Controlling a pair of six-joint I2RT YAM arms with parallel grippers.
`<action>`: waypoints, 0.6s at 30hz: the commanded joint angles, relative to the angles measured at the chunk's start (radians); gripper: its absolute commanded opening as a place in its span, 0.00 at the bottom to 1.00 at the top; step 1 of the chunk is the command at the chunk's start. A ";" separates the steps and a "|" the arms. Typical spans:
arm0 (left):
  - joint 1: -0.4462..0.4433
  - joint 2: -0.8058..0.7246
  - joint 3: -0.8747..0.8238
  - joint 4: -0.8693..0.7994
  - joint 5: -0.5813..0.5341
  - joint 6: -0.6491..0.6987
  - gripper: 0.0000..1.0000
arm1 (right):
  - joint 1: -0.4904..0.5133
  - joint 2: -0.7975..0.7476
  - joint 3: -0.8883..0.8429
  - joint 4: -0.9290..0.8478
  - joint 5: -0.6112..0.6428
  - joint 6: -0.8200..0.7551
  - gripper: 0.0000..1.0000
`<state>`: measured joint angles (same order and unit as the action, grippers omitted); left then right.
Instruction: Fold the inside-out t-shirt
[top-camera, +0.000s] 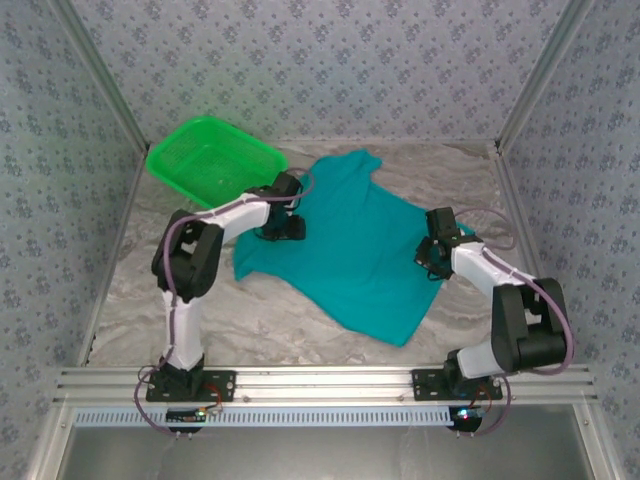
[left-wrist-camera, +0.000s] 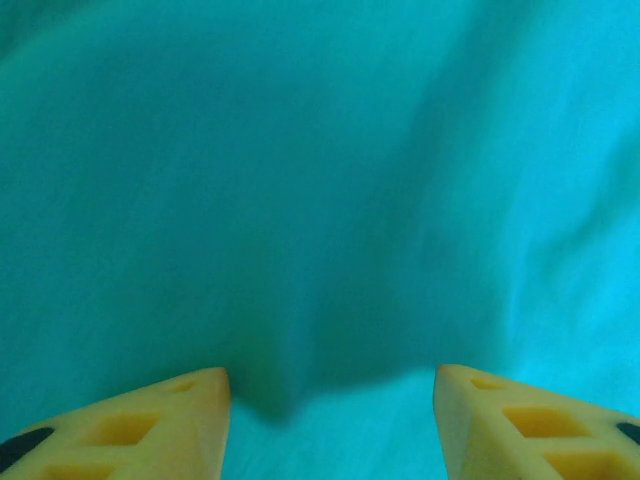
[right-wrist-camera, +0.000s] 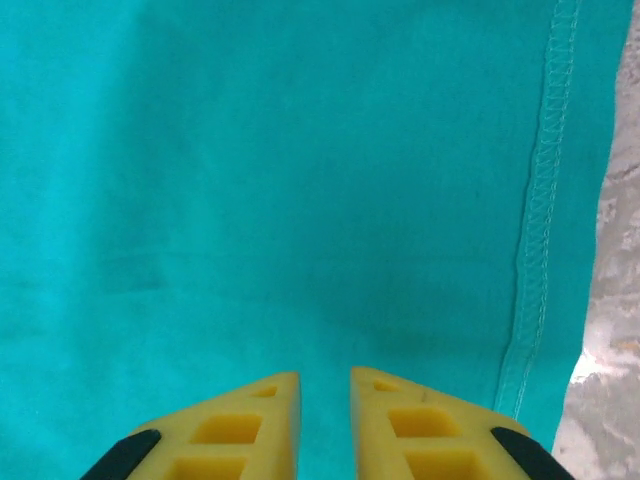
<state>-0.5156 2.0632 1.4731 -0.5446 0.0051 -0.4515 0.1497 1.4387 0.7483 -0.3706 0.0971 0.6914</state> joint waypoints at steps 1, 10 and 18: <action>0.002 0.083 0.119 0.022 0.003 0.014 0.56 | -0.013 0.037 -0.038 0.029 0.002 -0.034 0.20; -0.012 0.415 0.588 -0.126 0.072 0.079 0.56 | 0.093 -0.102 -0.148 -0.149 0.034 0.074 0.17; -0.031 0.717 1.125 -0.264 0.217 0.180 0.57 | 0.463 -0.092 -0.157 -0.211 0.053 0.371 0.16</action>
<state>-0.5327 2.6926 2.5114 -0.7181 0.1173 -0.3340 0.5240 1.3212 0.6029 -0.5163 0.1432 0.9016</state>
